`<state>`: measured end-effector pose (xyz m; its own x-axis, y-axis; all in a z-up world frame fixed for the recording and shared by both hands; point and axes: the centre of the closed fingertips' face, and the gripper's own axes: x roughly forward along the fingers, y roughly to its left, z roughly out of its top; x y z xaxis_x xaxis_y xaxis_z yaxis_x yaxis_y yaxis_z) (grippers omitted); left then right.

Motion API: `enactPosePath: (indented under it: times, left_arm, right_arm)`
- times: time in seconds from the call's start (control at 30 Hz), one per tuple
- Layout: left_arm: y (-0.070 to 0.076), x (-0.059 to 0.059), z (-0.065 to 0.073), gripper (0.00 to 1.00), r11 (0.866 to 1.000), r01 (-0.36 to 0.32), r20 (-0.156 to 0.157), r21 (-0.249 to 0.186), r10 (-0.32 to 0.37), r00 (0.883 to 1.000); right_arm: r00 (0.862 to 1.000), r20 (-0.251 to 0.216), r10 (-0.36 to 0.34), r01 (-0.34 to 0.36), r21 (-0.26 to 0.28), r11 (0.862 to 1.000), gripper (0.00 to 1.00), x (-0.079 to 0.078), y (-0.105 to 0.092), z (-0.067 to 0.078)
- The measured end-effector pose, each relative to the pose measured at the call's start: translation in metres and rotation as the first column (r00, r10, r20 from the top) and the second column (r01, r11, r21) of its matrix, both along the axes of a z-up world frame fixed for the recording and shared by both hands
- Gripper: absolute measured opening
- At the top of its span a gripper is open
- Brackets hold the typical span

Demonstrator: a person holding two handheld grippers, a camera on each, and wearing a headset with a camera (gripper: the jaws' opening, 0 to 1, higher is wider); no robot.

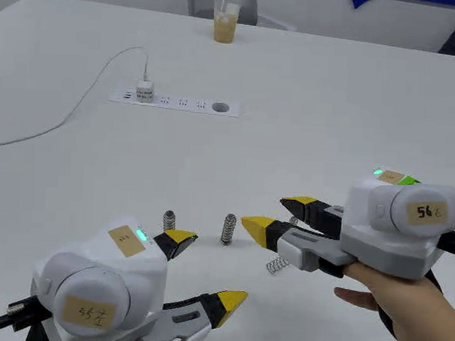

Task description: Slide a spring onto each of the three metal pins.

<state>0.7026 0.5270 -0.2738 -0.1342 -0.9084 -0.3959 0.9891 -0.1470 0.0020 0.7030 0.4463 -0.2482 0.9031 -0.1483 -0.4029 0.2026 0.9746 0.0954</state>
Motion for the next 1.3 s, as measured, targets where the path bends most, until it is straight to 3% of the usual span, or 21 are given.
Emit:
enactPosePath:
  times: [0.6, 0.93, 1.3]
  left_arm:
    - [-0.036, -0.022, -0.016, 0.45, 0.997, 0.073, 0.043, 0.013, -0.074, 0.996]
    - [-0.053, -0.026, -0.031, 0.38, 0.998, 0.052, -0.004, 0.032, -0.052, 0.999]
    - [-0.069, -0.031, -0.046, 0.30, 0.995, 0.086, 0.017, 0.056, -0.087, 0.996]
  right_arm:
    - [0.998, 0.025, -0.064, 0.063, 0.052, 0.997, 0.51, -0.044, -0.010, 0.006]
    - [0.994, 0.033, -0.108, 0.105, 0.083, 0.991, 0.51, -0.065, -0.015, 0.000]
    - [0.995, 0.034, -0.098, 0.094, 0.105, 0.990, 0.52, -0.080, -0.011, -0.005]
